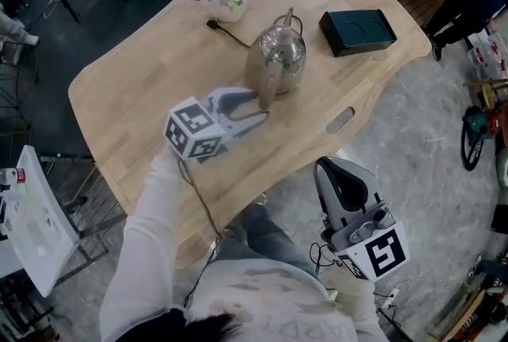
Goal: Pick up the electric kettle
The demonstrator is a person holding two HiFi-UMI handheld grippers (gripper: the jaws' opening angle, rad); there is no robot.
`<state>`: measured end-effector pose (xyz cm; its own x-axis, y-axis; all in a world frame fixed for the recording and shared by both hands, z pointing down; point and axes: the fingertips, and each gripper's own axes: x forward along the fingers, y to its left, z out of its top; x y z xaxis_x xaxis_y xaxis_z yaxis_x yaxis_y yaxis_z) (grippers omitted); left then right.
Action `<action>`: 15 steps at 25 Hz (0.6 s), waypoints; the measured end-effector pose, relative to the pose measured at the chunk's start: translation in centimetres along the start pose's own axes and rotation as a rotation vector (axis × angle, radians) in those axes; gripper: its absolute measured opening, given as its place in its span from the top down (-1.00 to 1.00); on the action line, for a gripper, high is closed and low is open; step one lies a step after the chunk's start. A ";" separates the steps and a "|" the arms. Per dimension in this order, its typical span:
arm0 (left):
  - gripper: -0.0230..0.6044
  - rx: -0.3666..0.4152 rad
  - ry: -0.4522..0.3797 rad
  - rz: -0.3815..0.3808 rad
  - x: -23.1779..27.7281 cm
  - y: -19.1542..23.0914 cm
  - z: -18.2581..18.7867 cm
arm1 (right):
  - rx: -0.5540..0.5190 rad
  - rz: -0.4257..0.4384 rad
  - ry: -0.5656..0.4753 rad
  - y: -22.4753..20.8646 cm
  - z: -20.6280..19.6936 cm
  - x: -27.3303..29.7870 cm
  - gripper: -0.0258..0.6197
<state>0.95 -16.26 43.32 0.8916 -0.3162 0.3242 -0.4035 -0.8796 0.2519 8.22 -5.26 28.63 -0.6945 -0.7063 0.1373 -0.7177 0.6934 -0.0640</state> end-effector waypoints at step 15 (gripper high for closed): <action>0.23 0.024 0.034 -0.080 2.7 1.2 -1.0 | 0.015 0.016 0.027 -1.7 -1.1 1.3 0.86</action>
<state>2.65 -17.77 45.41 0.9130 -0.2326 0.3352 -0.3260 -0.9100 0.2563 8.56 -7.16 30.00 -0.7042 -0.6910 0.1632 -0.7076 0.7019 -0.0813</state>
